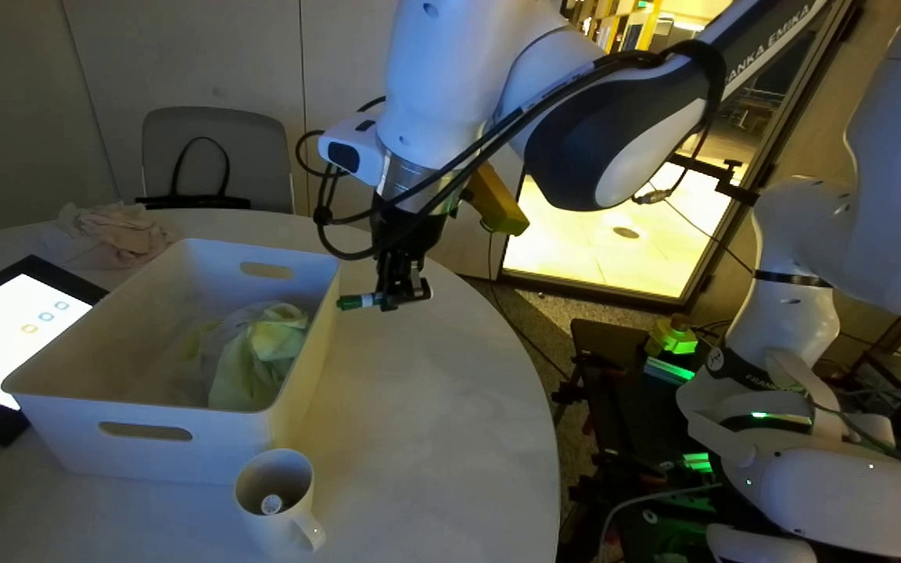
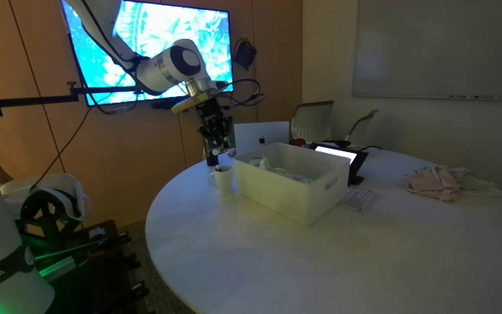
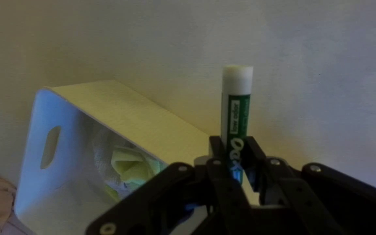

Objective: Put the cloths in the box, then put the marker and the yellow object in the cup

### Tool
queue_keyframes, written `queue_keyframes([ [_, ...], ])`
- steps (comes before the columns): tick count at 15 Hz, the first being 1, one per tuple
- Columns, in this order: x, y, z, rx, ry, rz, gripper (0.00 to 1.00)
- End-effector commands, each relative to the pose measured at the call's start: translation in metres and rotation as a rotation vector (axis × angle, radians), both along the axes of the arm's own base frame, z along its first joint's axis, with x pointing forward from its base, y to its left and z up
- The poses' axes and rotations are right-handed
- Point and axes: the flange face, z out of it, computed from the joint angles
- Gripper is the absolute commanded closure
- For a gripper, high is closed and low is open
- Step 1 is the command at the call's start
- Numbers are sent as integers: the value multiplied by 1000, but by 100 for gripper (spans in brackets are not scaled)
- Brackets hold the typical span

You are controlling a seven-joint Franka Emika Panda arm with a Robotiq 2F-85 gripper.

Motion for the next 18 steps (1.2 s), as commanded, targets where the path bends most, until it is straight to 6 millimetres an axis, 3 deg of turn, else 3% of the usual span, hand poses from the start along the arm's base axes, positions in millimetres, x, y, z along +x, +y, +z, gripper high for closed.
queue_keyframes([
  [1,1,14,13,40,-33,-27,85],
  [18,0,44,17,116,-111,-31,85],
])
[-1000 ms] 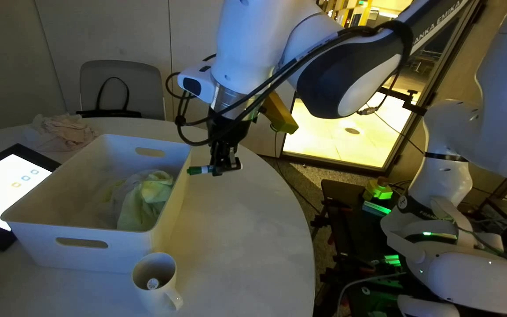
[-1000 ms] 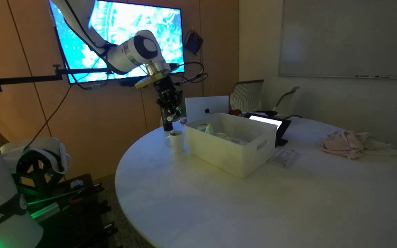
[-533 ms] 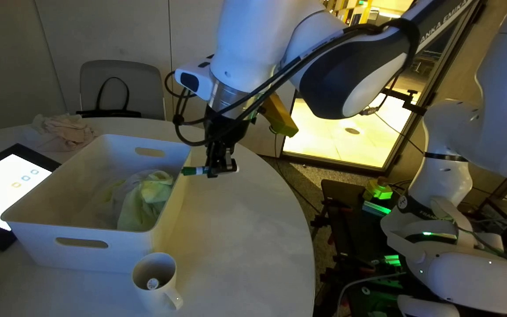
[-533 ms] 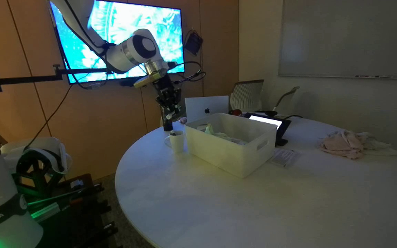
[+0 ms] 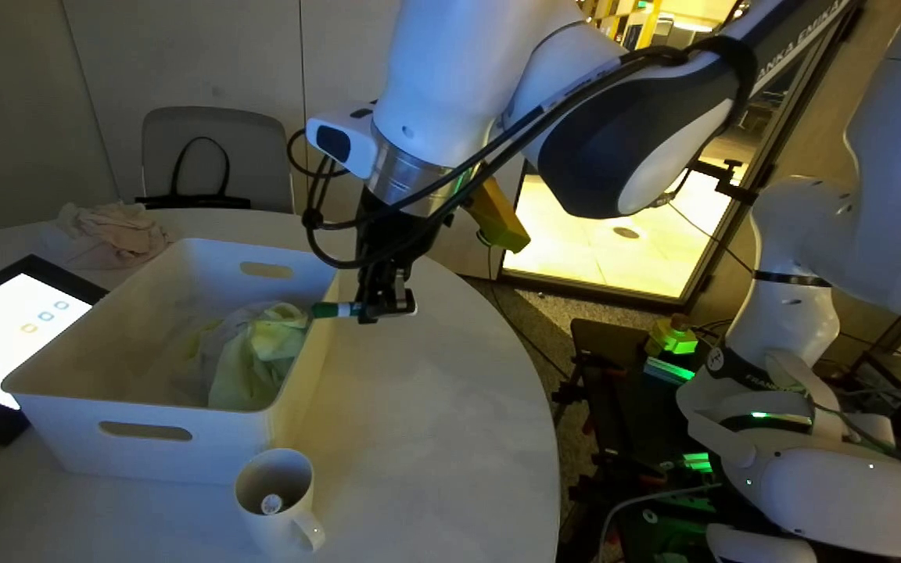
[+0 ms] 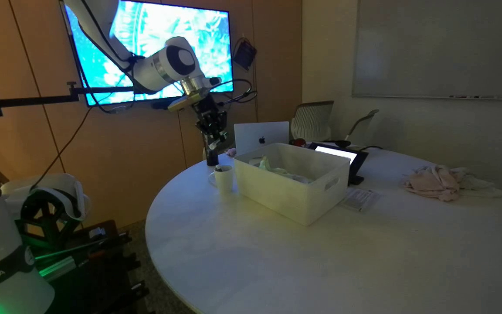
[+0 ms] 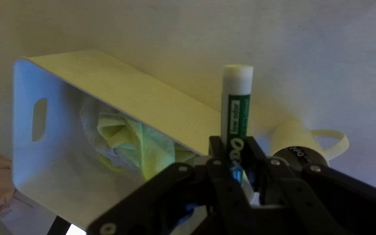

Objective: Put the cloths in the box, then put the marker and the yellow object in the cup

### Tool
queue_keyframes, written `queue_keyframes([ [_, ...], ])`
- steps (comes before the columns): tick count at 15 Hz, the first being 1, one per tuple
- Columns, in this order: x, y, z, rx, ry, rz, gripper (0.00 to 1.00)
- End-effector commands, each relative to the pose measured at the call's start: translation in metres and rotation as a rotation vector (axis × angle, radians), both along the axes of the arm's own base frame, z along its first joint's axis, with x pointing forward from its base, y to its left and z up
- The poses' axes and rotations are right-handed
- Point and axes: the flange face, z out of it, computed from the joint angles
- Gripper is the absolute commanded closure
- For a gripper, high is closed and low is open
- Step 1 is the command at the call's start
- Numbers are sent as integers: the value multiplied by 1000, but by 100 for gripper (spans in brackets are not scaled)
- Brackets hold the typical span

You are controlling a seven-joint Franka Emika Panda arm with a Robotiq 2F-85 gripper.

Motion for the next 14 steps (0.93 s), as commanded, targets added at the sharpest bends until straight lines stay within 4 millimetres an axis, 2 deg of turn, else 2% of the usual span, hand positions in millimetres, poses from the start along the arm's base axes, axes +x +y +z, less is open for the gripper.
queue_keyframes([
  [1,2,8,6,36,-23,-4,85],
  [9,2,19,6,54,-47,33,85],
  [14,3,38,7,77,-76,58,85],
])
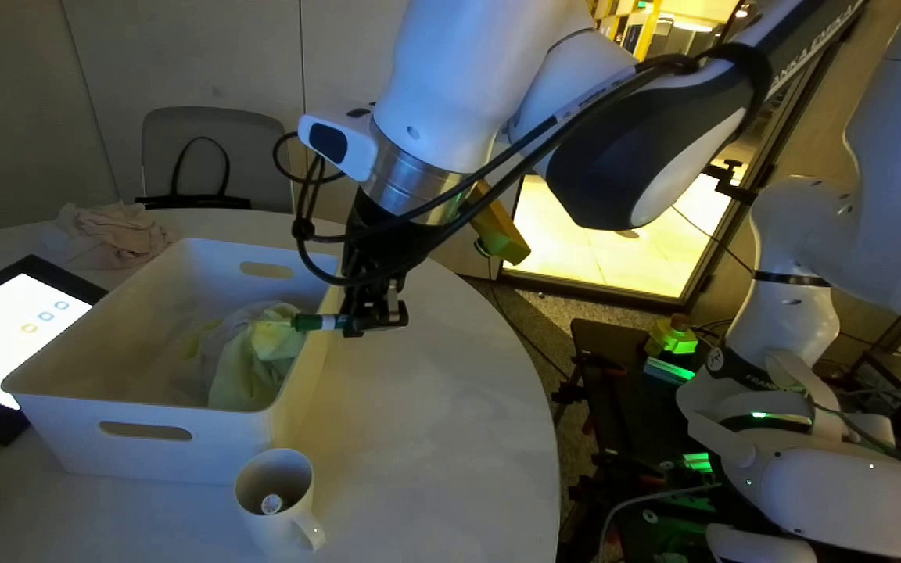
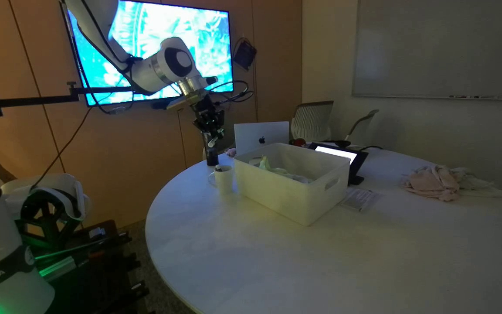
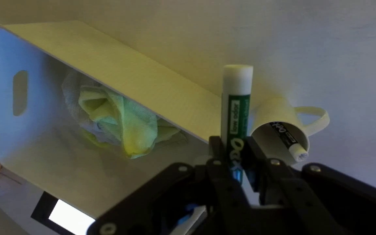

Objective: Put the cloths in the box, then put the marker and the yellow object in the cup

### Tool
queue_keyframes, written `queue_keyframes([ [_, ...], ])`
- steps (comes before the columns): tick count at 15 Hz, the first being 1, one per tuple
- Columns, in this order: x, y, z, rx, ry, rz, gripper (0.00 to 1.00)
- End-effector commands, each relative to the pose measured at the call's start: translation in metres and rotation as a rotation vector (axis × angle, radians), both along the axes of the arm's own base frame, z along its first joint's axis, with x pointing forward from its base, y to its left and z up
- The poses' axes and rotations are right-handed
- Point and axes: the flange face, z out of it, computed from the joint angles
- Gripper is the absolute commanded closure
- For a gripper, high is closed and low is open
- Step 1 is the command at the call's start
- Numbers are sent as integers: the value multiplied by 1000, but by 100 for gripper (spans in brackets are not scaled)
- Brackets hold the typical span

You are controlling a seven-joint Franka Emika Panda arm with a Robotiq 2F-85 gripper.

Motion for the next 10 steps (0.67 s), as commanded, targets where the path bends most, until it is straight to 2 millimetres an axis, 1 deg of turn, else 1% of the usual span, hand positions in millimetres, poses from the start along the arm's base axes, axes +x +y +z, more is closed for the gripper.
queue_keyframes([
  [1,6,21,5,42,-39,11,85],
  [5,16,42,3,91,-47,13,85],
  [10,32,66,-4,150,-57,16,85],
])
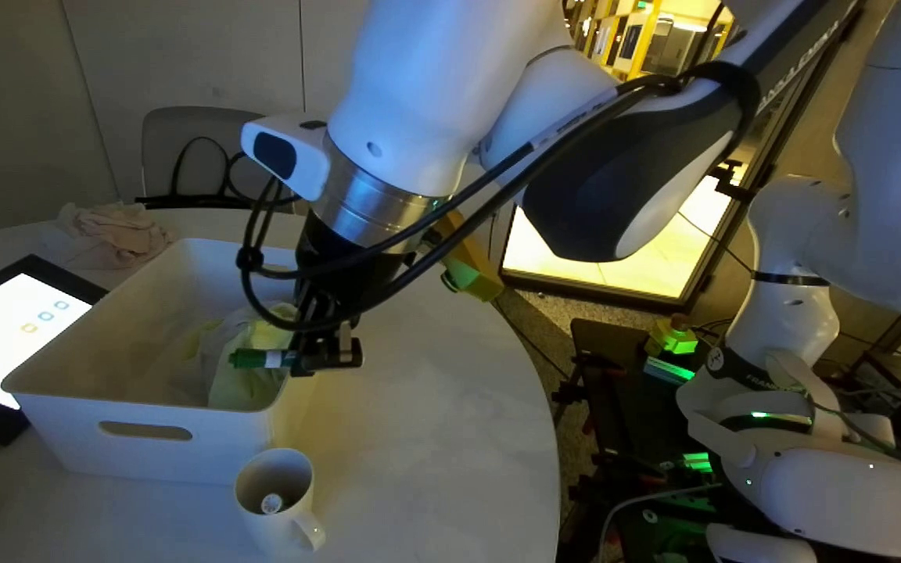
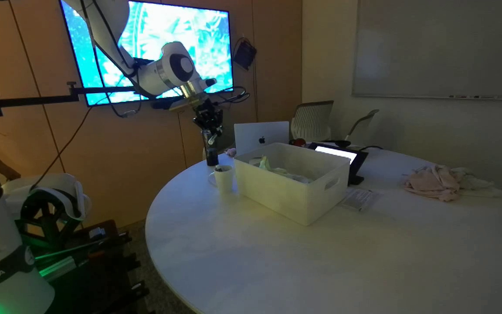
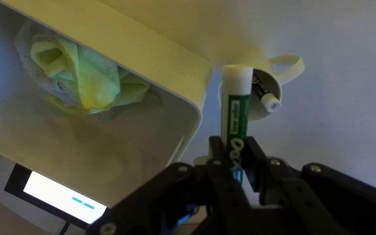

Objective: Put the cloths in the box, then put the marker and the yellow object in the cup

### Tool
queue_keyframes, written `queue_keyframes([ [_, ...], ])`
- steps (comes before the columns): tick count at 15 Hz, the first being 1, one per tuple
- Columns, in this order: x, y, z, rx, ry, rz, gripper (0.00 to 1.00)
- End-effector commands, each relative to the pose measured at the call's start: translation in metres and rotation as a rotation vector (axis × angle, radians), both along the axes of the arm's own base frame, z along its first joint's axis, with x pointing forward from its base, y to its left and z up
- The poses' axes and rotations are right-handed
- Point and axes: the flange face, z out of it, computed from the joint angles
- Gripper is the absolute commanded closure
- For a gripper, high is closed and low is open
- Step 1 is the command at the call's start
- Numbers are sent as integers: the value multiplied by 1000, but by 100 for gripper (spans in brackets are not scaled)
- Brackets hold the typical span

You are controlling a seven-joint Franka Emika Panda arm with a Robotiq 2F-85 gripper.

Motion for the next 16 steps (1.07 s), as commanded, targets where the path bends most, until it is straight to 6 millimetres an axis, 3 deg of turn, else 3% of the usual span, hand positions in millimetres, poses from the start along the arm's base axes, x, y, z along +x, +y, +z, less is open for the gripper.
queue_keyframes([
  [1,17,21,1,72,-12,-6,85],
  [10,35,42,-17,204,19,-52,85],
  [16,25,43,-36,247,20,-84,85],
])
